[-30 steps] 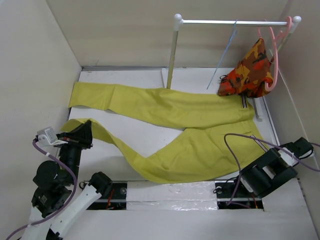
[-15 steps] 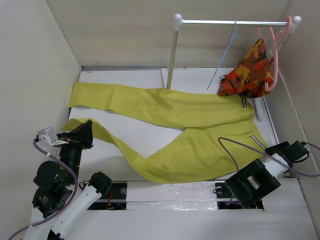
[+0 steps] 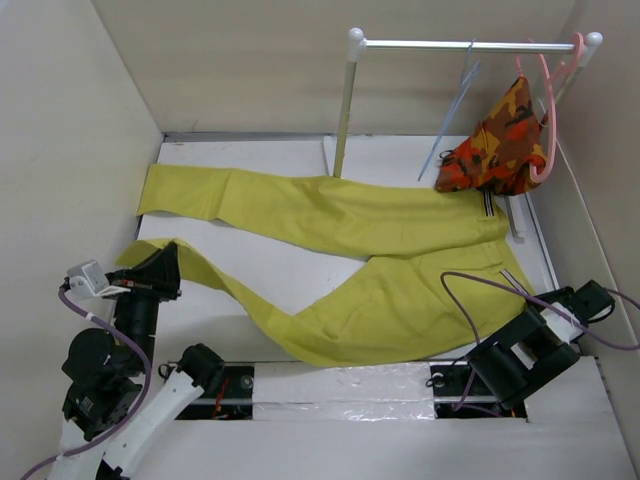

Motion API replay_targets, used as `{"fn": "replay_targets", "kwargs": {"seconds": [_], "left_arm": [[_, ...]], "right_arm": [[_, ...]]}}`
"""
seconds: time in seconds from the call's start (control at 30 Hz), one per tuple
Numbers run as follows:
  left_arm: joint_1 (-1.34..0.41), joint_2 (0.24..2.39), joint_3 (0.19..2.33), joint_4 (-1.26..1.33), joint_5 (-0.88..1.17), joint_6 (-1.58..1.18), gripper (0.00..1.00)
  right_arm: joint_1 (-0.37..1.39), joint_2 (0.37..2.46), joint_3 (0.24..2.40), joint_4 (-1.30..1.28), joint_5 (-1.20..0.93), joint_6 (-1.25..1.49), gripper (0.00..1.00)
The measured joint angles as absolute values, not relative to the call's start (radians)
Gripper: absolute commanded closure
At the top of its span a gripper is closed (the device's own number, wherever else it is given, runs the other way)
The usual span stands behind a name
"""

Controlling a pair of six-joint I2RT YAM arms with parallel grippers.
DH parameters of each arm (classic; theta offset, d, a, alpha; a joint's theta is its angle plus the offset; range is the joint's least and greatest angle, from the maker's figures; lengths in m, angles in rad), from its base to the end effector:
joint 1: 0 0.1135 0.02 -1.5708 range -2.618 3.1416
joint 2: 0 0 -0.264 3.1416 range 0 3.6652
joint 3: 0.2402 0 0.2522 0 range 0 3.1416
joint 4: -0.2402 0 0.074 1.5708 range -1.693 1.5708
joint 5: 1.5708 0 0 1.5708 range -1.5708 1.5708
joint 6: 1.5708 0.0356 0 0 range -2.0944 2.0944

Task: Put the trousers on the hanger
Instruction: Fold the trousers at the center of the board.

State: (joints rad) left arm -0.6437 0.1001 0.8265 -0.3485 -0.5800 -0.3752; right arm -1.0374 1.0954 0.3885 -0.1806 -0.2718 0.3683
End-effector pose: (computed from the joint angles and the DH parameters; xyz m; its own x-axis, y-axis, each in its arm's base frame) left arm 0.0094 0.0174 0.3857 0.2399 -0.5632 -0.7907 0.1962 0.8258 -0.5287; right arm 0.1062 -0.1611 0.1508 -0.1002 0.8519 -0.5141 0.8354 0.3527 0.4215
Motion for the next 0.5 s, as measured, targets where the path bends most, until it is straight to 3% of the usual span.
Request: {"fn": "replay_targets", "kwargs": {"seconds": [0.1,0.37,0.5], "left_arm": [[-0.644,0.095,0.826,-0.348,-0.586,-0.374,1.0],[-0.644,0.088,0.826,-0.348,-0.602,-0.374,1.0],[-0.644,0.089,0.826,-0.348,-0.609,-0.374,1.0]], "right_arm": [[-1.017,1.096,0.391,-0.181,-0.252,0.39,0.67],[-0.96,1.118,0.418,-0.181,-0.213,0.424,0.99],[-0.959,1.065,0.418,-0.204,-0.187,0.406,1.0]]}}
